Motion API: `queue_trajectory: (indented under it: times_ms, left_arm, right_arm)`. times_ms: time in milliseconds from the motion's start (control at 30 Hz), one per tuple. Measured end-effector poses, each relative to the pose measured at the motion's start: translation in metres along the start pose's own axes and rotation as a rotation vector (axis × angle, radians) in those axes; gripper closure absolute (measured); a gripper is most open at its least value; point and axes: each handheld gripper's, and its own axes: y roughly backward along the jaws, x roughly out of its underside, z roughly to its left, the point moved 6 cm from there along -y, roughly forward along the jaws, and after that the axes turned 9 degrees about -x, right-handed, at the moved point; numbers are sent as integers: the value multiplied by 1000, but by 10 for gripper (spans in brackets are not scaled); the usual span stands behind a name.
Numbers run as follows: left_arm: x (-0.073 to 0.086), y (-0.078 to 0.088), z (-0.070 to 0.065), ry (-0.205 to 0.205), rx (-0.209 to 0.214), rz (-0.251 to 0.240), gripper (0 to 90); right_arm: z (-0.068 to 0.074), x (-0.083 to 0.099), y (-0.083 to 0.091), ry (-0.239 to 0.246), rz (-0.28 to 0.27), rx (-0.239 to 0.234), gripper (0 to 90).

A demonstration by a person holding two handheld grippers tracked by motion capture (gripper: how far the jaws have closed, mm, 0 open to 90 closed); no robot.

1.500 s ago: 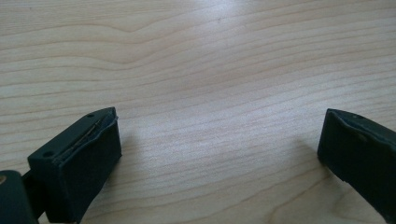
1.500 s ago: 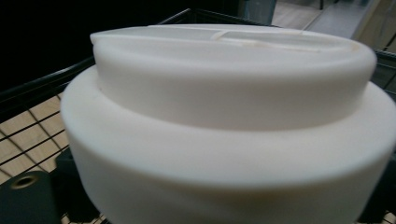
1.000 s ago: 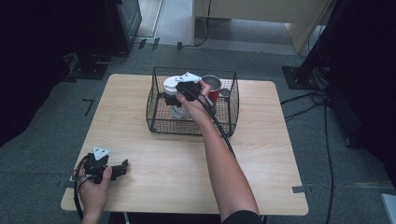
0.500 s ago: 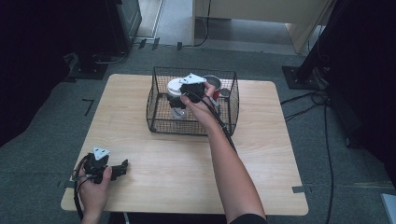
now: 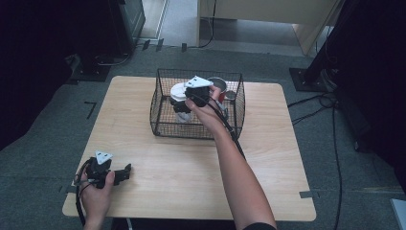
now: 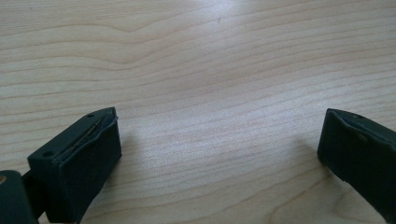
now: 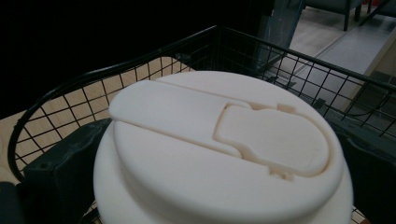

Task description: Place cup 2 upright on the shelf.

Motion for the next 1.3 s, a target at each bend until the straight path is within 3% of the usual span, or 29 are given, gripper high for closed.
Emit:
queue_trajectory:
  times_ms: [367,633,1300]
  left_arm:
    - [0,0,0,-1,0,0,0]
    - [0,0,0,-1,0,1,0]
    - [0,0,0,-5,1,-1,0]
  right_arm:
    - [6,-11,24,24,-44,-3,0]
    - [4,-7,42,15,-67,12,0]
    - [20,3,91,23,-114,24,0]
